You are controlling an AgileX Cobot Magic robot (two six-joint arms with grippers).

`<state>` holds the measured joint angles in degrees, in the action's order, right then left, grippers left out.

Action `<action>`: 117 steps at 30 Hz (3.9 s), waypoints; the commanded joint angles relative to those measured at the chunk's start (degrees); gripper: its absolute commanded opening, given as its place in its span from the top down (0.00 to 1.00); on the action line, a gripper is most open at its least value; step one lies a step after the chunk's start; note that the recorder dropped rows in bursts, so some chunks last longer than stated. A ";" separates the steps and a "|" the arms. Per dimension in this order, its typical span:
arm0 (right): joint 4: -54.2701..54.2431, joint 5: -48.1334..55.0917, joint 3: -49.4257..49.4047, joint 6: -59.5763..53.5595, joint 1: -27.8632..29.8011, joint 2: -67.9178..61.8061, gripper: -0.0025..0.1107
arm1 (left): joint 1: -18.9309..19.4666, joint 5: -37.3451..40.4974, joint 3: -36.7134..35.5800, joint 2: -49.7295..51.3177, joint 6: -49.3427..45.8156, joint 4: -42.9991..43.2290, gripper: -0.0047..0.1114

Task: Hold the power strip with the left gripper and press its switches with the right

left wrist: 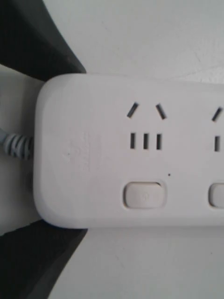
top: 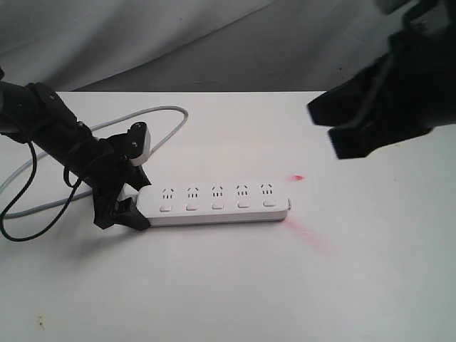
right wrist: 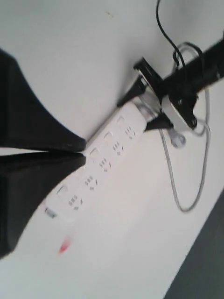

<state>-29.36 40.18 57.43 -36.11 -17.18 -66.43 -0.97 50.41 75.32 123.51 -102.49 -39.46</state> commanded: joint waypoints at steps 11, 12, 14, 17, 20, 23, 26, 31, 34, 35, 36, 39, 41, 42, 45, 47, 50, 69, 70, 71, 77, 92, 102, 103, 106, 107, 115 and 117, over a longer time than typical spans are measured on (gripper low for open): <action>-29.80 0.20 0.90 -41.70 -0.76 -24.66 0.98 | -0.35 0.86 0.15 0.09 0.12 -0.67 0.38; -29.63 0.19 1.46 -42.01 -1.14 -25.93 0.98 | -0.35 0.86 0.15 0.09 0.12 -0.67 0.38; -29.52 0.31 3.47 -42.01 -1.65 -27.94 0.98 | -0.35 0.86 0.15 0.09 0.12 -0.67 0.38; -29.49 2.05 7.94 -42.01 -1.76 -30.81 0.98 | -0.35 0.86 0.15 0.09 0.12 -0.67 0.38; -26.44 2.05 11.95 -42.11 -1.76 -33.19 0.98 | -0.35 0.86 0.15 0.09 0.12 -0.67 0.38; -23.35 2.17 16.07 -45.19 -2.72 -35.88 0.98 | -0.35 0.86 0.15 0.09 0.12 -0.67 0.38; -23.71 1.65 19.14 -52.38 -3.64 -38.82 0.98 | -0.35 0.86 0.15 0.09 0.12 -0.67 0.38; -23.89 -4.39 20.63 -56.70 -6.31 -43.22 0.98 | -0.35 0.86 0.15 0.09 0.12 -0.67 0.38; -24.14 -4.93 20.63 -58.82 -6.89 -44.93 0.95 | -0.35 0.86 0.15 0.09 0.12 -0.67 0.38; -24.58 -4.94 20.63 -59.74 -7.29 -45.49 0.92 | -0.35 0.86 0.15 0.09 0.12 -0.67 0.38; -24.58 -5.04 20.63 -59.89 -7.43 -45.95 0.88 | -0.35 0.86 0.15 0.09 0.12 -0.67 0.38; -25.62 -5.04 20.63 -61.50 -7.69 -46.62 0.75 | -0.35 0.86 0.15 0.09 0.12 -0.67 0.38; -25.99 -5.04 20.63 -62.85 -7.73 -46.99 0.67 | -0.35 0.75 0.15 0.09 0.11 -0.67 0.38; -26.30 -5.04 20.63 -62.84 -7.73 -47.13 0.64 | -0.35 0.75 0.15 0.09 0.11 -0.67 0.38; -28.07 -5.04 20.63 -62.84 -7.73 -47.13 0.59 | -0.35 0.75 0.15 0.09 0.11 -0.67 0.38; -30.29 -5.04 20.63 -62.84 -7.73 -47.13 0.57 | -0.35 0.75 0.15 0.09 0.11 -0.67 0.38; -32.72 -6.92 20.63 -62.84 -8.05 -47.13 0.57 | -0.35 0.75 0.15 0.09 0.11 -0.67 0.38; -41.53 -15.75 21.31 -82.39 -10.91 -52.89 0.57 | -0.35 0.87 0.15 0.09 0.11 -0.67 0.38; -41.69 -15.41 22.09 -82.39 -10.91 -53.52 0.57 | -0.35 0.87 0.15 0.09 0.11 -0.67 0.38; -41.75 -15.13 23.16 -82.27 -10.91 -54.20 0.57 | -0.35 0.87 0.15 0.09 0.11 -0.67 0.38; -41.89 -13.57 27.34 -80.57 -11.42 -56.96 0.57 | -0.35 0.87 0.15 0.09 0.11 -0.67 0.38; -40.65 -12.93 24.63 -80.32 -11.42 -58.98 0.57 | -0.35 0.87 0.15 0.09 0.11 -0.67 0.38; -40.26 -15.59 24.63 -82.10 -11.29 -60.00 0.57 | -0.35 0.76 0.15 0.09 0.11 -0.67 0.38; -40.26 -15.46 24.63 -82.10 -11.29 -60.42 0.57 | -0.35 0.76 0.15 0.09 0.11 -0.67 0.38; -40.26 -15.46 24.63 -82.39 -11.29 -61.14 0.57 | -0.35 0.76 0.15 0.09 0.11 -0.67 0.38; -40.26 -15.46 24.63 -82.53 -11.29 -61.14 0.57 | -0.35 0.76 0.15 0.09 0.11 -0.67 0.38; -39.49 -15.97 24.63 -86.16 -11.29 -61.79 0.57 | -0.35 0.89 0.15 0.09 0.11 -0.67 0.38; -38.01 -15.97 24.63 -86.48 -11.29 -62.44 0.57 | -0.35 0.89 0.15 0.09 0.11 -0.67 0.38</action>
<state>-69.84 24.64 82.28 -121.54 -28.52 -127.43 -0.97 50.55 75.32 123.60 -102.62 -39.57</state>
